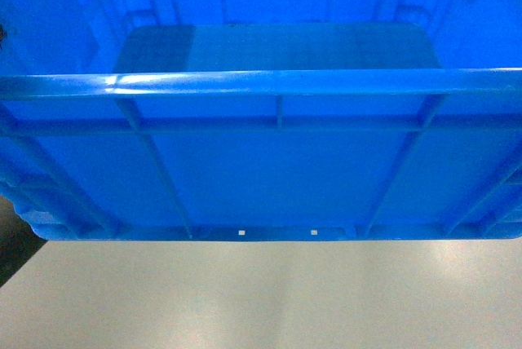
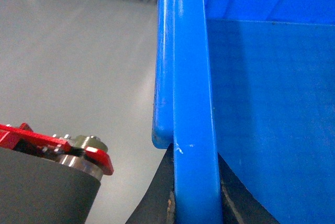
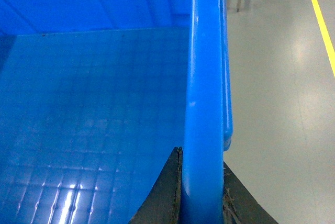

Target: Place box next to blue box on left shelf

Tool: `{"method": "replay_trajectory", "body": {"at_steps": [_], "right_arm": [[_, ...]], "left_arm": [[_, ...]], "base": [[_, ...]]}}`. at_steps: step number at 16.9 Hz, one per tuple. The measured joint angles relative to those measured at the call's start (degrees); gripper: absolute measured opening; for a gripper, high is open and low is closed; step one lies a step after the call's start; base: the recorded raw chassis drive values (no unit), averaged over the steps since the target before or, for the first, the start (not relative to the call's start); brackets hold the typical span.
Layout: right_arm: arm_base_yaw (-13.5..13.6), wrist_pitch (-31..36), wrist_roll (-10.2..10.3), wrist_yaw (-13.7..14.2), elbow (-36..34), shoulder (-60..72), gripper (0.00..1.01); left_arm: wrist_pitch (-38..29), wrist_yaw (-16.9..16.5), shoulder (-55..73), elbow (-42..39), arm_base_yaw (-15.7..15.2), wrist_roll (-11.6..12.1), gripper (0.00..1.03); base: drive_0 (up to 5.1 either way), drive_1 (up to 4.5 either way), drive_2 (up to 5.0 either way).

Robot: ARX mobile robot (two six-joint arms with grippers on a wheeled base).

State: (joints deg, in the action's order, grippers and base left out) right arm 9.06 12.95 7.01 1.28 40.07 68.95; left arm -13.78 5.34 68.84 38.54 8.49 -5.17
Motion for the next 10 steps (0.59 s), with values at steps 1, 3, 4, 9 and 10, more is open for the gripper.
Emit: {"method": "replay_trajectory", "body": {"at_steps": [1, 3, 4, 9, 10], "right_arm": [[0.0, -0.02, 0.0, 0.0, 0.0, 0.0, 0.09], [0.0, -0.07, 0.0, 0.02, 0.0, 0.0, 0.09], [0.0, 0.0, 0.0, 0.0, 0.0, -0.02, 0.09], [0.0, -0.02, -0.02, 0.0, 0.0, -0.07, 0.09], [0.0, -0.09, 0.0, 0.02, 0.0, -0.07, 0.09]], "left_arm": [[0.0, 0.0, 0.0, 0.0, 0.0, 0.0, 0.07], [0.02, 0.0, 0.0, 0.0, 0.0, 0.0, 0.07], [0.0, 0.0, 0.0, 0.0, 0.0, 0.0, 0.07], [-0.02, 0.0, 0.0, 0.0, 0.0, 0.0, 0.07], [0.02, 0.0, 0.0, 0.0, 0.0, 0.0, 0.07]], "base": [[-1.6, -1.6, -1.6], [-1.6, -1.57, -1.6], [-1.5, -1.54, -1.5], [-1.4, -1.42, -1.4], [-1.4, -1.39, -1.4]]}}
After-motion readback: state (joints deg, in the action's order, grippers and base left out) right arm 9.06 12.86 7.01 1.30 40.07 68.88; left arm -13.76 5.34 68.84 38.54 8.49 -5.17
